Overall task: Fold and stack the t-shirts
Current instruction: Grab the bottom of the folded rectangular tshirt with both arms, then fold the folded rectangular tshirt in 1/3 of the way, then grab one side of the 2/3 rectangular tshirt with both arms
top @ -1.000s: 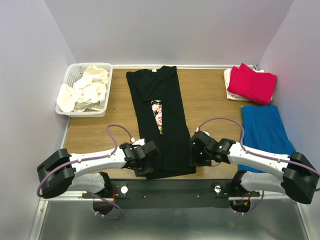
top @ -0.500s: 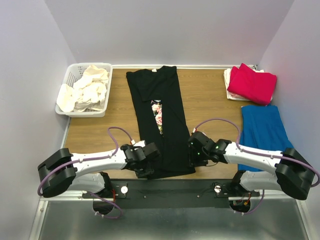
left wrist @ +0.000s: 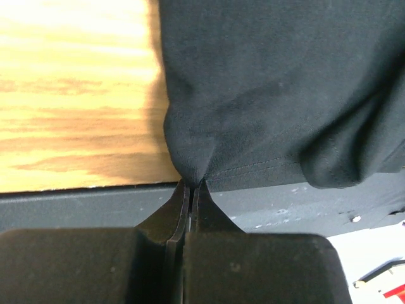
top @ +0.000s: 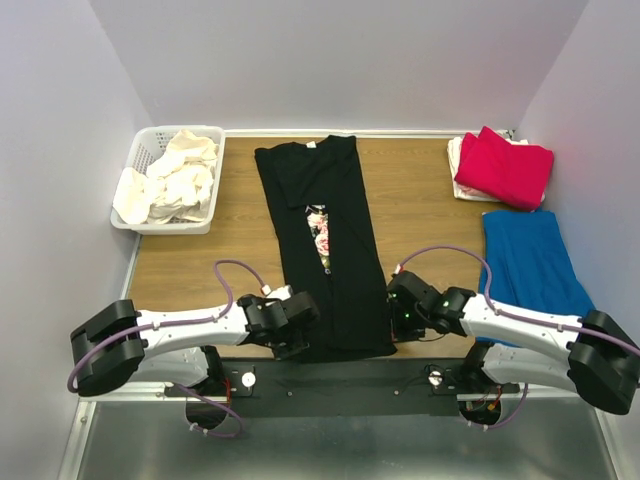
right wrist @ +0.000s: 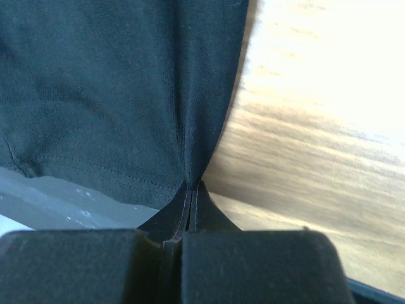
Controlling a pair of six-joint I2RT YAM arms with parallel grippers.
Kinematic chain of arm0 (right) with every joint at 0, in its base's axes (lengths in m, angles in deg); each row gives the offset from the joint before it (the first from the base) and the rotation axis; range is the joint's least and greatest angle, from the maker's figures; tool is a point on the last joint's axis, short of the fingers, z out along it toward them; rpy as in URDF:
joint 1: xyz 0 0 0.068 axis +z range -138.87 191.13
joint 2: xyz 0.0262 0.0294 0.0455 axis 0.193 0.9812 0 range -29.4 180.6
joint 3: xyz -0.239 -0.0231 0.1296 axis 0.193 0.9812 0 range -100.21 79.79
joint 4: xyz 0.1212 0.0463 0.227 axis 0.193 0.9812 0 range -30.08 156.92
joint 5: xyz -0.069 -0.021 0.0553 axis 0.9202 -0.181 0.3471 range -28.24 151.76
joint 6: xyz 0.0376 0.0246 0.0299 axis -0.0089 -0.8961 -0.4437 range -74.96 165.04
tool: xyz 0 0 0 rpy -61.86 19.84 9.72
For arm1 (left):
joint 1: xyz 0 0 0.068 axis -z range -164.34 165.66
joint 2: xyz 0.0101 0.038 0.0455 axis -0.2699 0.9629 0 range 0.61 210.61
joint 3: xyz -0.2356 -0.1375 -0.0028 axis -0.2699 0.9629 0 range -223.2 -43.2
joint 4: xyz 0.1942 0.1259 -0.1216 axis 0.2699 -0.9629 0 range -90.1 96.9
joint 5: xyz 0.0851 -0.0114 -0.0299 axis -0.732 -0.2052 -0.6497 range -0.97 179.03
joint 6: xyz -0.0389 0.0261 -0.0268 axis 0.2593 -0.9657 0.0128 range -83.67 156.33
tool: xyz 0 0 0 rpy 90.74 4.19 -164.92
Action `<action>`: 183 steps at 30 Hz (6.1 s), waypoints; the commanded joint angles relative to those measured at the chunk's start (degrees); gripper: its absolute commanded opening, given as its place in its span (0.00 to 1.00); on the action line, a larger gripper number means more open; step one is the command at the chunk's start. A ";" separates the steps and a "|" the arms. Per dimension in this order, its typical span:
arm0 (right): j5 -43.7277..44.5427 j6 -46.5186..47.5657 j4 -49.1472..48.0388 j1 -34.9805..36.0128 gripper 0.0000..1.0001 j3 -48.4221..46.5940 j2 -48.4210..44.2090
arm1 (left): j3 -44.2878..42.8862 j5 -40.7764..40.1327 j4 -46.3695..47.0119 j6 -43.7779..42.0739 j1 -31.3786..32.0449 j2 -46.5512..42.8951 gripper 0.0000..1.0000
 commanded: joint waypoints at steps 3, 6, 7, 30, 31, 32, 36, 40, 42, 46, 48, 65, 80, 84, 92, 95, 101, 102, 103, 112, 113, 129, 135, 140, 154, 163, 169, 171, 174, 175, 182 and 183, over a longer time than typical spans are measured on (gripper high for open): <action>-1.52 -0.38 6.05 0.38 0.01 0.21 -3.07 | -1.59 -1.72 -10.84 2.98 2.66 -0.25 0.00; -1.61 0.58 6.66 0.38 0.01 -1.99 -4.57 | -5.37 -3.83 -13.49 4.03 3.98 -0.42 0.00; -1.35 0.85 6.67 0.38 0.01 -2.78 -5.36 | -7.38 -5.05 -14.27 4.12 4.16 -0.51 0.00; 16.67 19.04 3.42 -10.25 0.01 -38.37 22.39 | -27.86 -27.47 -14.55 -14.73 -20.87 8.26 0.00; 16.67 19.92 3.15 -11.04 0.01 -39.86 24.06 | -29.01 -28.44 -12.89 -16.95 -22.10 9.67 0.00; 16.58 21.40 2.71 -11.74 0.01 -42.31 27.03 | -31.72 -28.79 -12.18 -18.88 -23.33 12.56 0.00; 14.66 23.53 1.13 -17.18 0.01 -48.99 34.43 | -38.59 -29.85 -8.75 -27.32 -30.27 19.78 0.00; 12.89 25.55 0.25 -20.01 0.01 -56.19 41.99 | -45.62 -29.59 -5.94 -33.48 -33.97 27.34 0.00; 11.58 26.08 0.16 -21.41 0.01 -58.67 46.37 | -49.31 -29.24 -4.97 -36.82 -34.94 32.08 0.00; 8.85 26.87 -0.19 -23.09 0.01 -64.56 52.62 | -55.64 -28.80 -5.32 -39.46 -36.97 39.03 0.00; 7.89 27.31 -0.10 -23.61 0.01 -67.82 55.00 | -57.84 -29.06 -4.96 -39.64 -37.85 41.32 0.00; 4.11 30.82 0.42 -28.98 0.01 -85.22 68.72 | -67.60 -28.36 -3.91 -42.28 -43.12 52.57 0.00; 9.82 27.66 1.83 -34.34 0.59 -89.81 65.22 | -67.70 -33.10 -4.97 -41.92 -49.19 49.86 0.27; 6.49 28.45 1.66 -34.34 0.60 -81.82 60.30 | -63.13 -30.65 -0.50 -45.34 -49.19 45.90 0.30; -3.01 29.33 -0.62 -33.29 0.59 -64.67 49.05 | -52.16 -22.21 2.06 -47.73 -47.34 38.27 0.30; -4.68 29.68 -0.98 -32.23 0.58 -62.20 48.33 | -48.02 -18.79 4.25 -48.70 -46.03 35.19 0.29; -5.39 29.42 -0.98 -27.84 0.56 -65.36 52.28 | -46.51 -12.99 7.86 -51.07 -43.56 35.16 0.29; -5.48 29.24 -0.98 -26.36 0.55 -66.06 54.03 | -47.38 -12.54 7.87 -51.16 -43.56 35.78 0.28; -4.78 29.07 -0.89 -25.65 0.55 -66.94 55.26 | -47.82 -12.10 7.78 -51.24 -43.56 36.66 0.28; -7.75 26.69 -0.37 -23.26 0.55 -79.15 65.99 | -57.93 -12.36 5.67 -51.68 -43.82 47.73 0.28; -8.02 26.52 -0.28 -23.00 0.55 -80.38 67.83 | -58.63 -12.19 5.15 -51.68 -43.91 48.52 0.28; -1.62 27.30 1.48 -22.91 0.55 -100.42 79.79 | -74.96 -13.59 3.82 -54.76 -48.66 60.65 0.26; 7.43 28.54 1.39 -23.79 0.55 -108.24 82.70 | -83.23 -14.73 5.93 -54.32 -50.24 65.40 0.25; 14.30 24.59 1.22 -27.48 0.57 -109.40 81.82 | -85.45 -19.21 5.76 -52.65 -50.86 65.32 0.25; 5.61 32.75 5.17 -31.18 0.66 -78.13 58.45 | -55.33 -11.41 6.10 -53.79 -50.86 43.28 0.25; -9.95 33.99 2.98 -31.18 0.72 -61.60 46.94 | -37.91 -3.22 9.98 -53.53 -50.42 28.41 0.42; -14.26 32.68 -2.64 -31.18 0.73 -50.79 43.42 | -29.82 0.03 13.14 -52.22 -50.24 22.17 0.60; -16.19 32.32 -5.27 -31.18 0.73 -48.24 42.53 | -27.71 2.22 14.72 -51.69 -50.33 21.55 0.60; -17.43 31.44 -7.30 -31.18 0.72 -46.65 43.06 | -25.42 3.19 16.92 -50.63 -50.33 21.46 0.60; -17.78 31.00 -7.66 -31.18 0.72 -46.47 43.32 | -25.15 3.37 17.27 -50.54 -50.24 21.55 0.60; -19.53 29.07 -9.33 -31.18 0.70 -44.80 45.17 | -22.60 6.62 19.56 -49.93 -50.33 24.10 0.59; -19.80 28.89 -9.85 -31.18 0.70 -44.45 45.26 | -22.25 6.71 19.56 -49.67 -50.33 24.19 0.59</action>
